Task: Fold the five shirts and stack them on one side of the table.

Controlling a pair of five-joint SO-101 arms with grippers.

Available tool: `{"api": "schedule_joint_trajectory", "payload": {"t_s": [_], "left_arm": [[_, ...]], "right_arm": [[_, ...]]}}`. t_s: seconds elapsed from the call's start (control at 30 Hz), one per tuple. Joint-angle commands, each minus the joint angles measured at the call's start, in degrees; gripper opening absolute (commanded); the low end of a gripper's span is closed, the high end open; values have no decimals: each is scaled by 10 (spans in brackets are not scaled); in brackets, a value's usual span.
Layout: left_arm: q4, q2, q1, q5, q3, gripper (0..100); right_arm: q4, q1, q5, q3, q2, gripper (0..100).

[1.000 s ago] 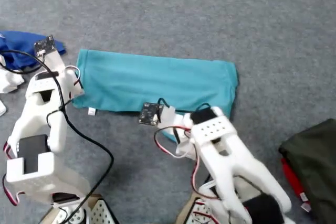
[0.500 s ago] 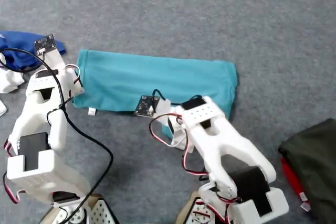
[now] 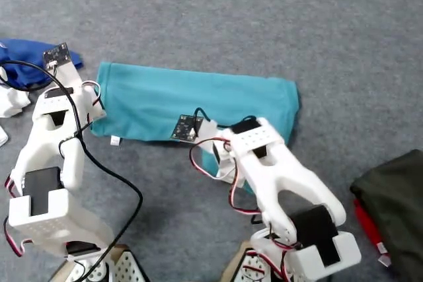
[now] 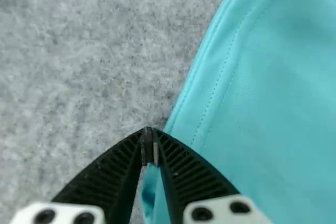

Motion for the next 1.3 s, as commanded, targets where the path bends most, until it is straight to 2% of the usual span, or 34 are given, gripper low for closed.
{"api": "schedule_joint_trajectory", "payload": {"t_s": [0.0, 0.17, 0.33, 0.5, 0.87, 1.0, 1.13, 1.27], "left_arm": [[4, -3, -2, 4, -25, 21], [4, -3, -2, 4, -25, 21], [4, -3, -1, 4, -24, 21], [4, -4, -1, 4, -24, 21], [4, -4, -1, 4, -24, 21], [4, -4, -1, 4, -24, 21], [4, -4, -1, 4, -24, 21], [4, -4, -1, 4, -24, 21]], "right_arm": [[11, 37, 4, -19, 16, 3], [96, 90, 9, -137, 17, 4], [171, 94, 27, -286, 51, 4], [258, 105, 63, -467, 167, 4], [424, 120, 207, -913, 447, 4], [443, 119, 255, -1023, 527, 5], [444, 117, 262, -1084, 568, 11], [444, 115, 260, -1108, 573, 126]]}}
